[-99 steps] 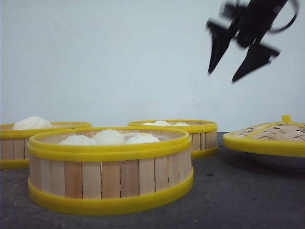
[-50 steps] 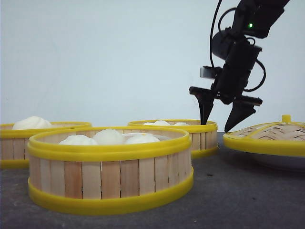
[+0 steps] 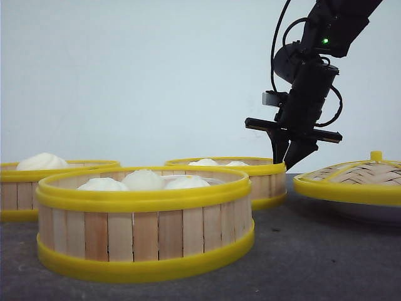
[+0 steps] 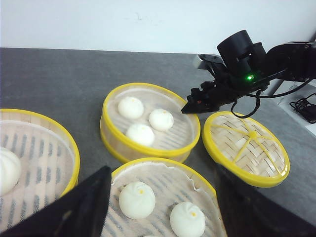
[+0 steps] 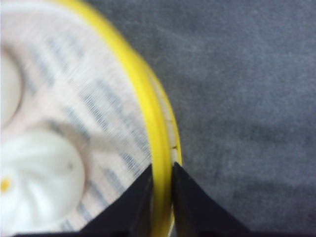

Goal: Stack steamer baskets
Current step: 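Lower the right gripper onto the rim of the steamer basket with three buns, then lift the basket with the right gripper and carry it over the front basket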

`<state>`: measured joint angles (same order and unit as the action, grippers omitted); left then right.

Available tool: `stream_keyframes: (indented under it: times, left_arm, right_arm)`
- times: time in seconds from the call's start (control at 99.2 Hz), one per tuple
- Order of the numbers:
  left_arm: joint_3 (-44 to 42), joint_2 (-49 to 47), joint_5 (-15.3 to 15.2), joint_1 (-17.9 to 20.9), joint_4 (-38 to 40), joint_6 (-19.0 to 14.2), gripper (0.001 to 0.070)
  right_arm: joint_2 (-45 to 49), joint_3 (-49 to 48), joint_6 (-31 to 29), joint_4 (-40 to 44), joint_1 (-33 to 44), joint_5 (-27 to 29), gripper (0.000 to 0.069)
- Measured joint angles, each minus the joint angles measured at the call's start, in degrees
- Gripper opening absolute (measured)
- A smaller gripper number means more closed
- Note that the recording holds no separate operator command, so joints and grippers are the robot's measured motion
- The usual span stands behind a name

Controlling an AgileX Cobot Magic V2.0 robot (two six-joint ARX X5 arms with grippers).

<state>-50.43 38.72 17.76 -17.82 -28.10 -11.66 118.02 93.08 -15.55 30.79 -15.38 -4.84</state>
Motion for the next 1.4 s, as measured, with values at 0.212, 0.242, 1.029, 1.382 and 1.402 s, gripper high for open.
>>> stream_keyframes:
  times: [0.212,0.242,1.029,1.382,1.402]
  left_arm:
    - [0.0,0.0,0.0,0.0,-0.5,0.0,0.0397]
    - [0.0,0.0,0.0,0.0,-0.9,0.0,0.0397]
    - [0.0,-9.9,0.0,0.0,-6.2,1.6,0.0397]
    - [0.0,-13.7,0.0,0.0,-7.7,1.6,0.0397]
    - [0.0,-13.7,0.0,0.0,-7.7,1.6,0.0397]
  right_arm:
    - [0.0,0.0,-2.6,-3.0,0.1,0.6,0.0035]
    - [0.0,0.0,-3.2,-3.3,0.2,0.7,0.0035]
    - [-28.0,4.6,3.5,13.6,-1.0,-7.6,0.0035]
    - [-28.7,3.9,11.4,22.6,-10.1,-7.5,0.0035]
    - [-28.7,3.9,11.5,22.5,-10.7,-7.3,0.0035]
